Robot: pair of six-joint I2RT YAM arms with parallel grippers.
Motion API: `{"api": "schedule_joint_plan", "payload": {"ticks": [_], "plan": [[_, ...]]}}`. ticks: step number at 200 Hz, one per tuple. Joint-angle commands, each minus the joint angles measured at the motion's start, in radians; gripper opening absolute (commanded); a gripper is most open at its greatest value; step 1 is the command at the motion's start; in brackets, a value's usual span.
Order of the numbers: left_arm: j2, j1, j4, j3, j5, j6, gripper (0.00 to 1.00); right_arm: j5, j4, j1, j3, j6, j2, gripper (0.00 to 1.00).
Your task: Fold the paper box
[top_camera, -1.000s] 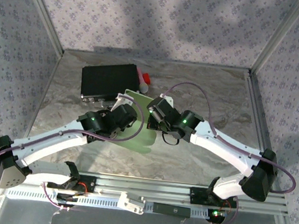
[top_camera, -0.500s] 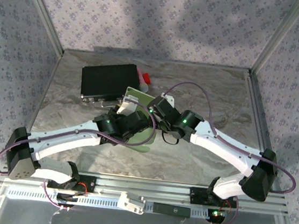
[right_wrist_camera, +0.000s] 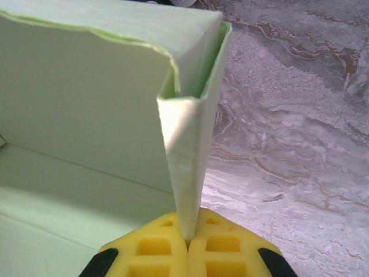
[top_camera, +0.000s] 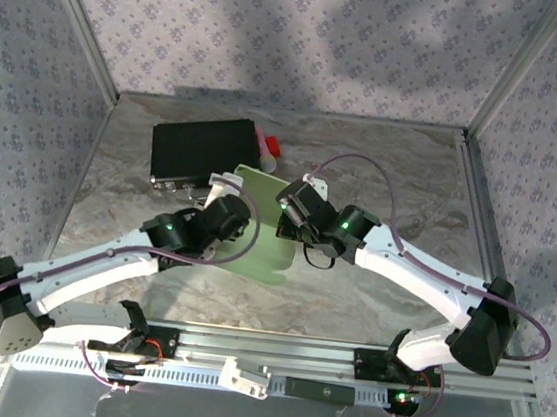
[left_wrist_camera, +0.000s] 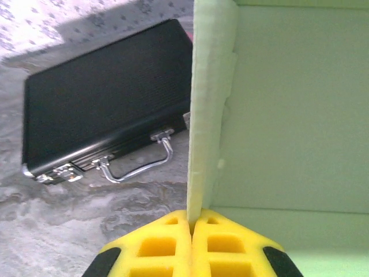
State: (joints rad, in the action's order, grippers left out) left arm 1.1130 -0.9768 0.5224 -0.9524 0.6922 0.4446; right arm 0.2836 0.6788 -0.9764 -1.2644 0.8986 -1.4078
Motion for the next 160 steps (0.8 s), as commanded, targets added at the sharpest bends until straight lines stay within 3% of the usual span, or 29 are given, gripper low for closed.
{"api": "schedule_joint_plan", "payload": {"ticks": [1, 10, 20, 40, 84, 128, 160], "plan": [[-0.045, 0.050, -0.012, -0.037, -0.239, 0.000, 0.00, -0.066, -0.033, -0.011, -0.003, 0.000, 0.023, 0.00], [-0.056, 0.059, 0.012, -0.046, -0.245, 0.005, 0.00, -0.066, -0.034, -0.011, -0.006, -0.001, 0.020, 0.00], [-0.071, 0.066, 0.026, -0.050, -0.254, -0.002, 0.19, -0.067, -0.034, -0.013, -0.008, -0.001, 0.019, 0.00], [-0.096, 0.087, 0.058, -0.071, -0.274, -0.019, 0.30, -0.067, -0.027, -0.012, -0.007, -0.001, 0.019, 0.00], [-0.105, 0.162, 0.121, -0.145, -0.350, -0.093, 0.30, -0.063, -0.021, -0.011, -0.004, -0.002, 0.026, 0.00], [-0.072, 0.257, 0.179, -0.203, -0.540, -0.165, 0.33, -0.067, -0.026, -0.008, -0.001, -0.002, 0.027, 0.00], [-0.071, 0.335, 0.180, -0.192, -0.634, -0.185, 0.26, -0.070, -0.025, -0.010, -0.004, -0.007, 0.026, 0.00]]}}
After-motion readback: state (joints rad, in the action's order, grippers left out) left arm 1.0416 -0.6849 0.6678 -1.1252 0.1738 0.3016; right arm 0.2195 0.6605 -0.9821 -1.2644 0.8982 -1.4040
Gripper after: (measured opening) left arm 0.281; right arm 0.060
